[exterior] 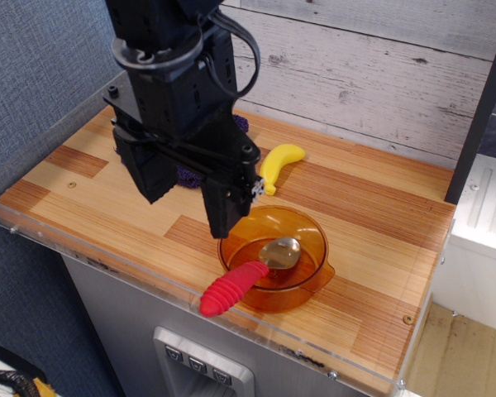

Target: Pick up the red spoon and place it on the purple cloth

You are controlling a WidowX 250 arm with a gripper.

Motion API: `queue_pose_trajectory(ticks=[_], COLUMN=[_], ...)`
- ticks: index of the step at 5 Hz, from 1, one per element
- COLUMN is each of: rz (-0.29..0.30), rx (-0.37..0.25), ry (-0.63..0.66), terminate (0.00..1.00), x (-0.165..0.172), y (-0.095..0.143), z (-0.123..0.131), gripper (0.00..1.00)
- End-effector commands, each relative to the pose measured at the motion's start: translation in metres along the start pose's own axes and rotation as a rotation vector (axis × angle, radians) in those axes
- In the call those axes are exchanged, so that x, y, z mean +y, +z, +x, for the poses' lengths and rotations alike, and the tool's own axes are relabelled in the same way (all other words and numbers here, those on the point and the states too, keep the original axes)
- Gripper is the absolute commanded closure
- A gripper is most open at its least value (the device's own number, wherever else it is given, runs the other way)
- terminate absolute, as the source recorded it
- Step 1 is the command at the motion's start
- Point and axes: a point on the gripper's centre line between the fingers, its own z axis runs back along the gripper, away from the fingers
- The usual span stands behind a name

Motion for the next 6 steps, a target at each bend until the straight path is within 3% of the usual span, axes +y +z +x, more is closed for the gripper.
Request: queue_pose_trajectory(ticks=[1, 5, 6], rz=[0.0, -0.016, 0.006], rx=[0.0, 0.083, 0.102], ry=[0.0, -0.059, -0.047], terminate=[0.0, 0.0, 0.0], x=[0.0, -0.019, -0.02], y=[0.0, -0.067, -0.081], z=[0.0, -0.005, -0.005], gripper=[0.0, 0.0, 0.0])
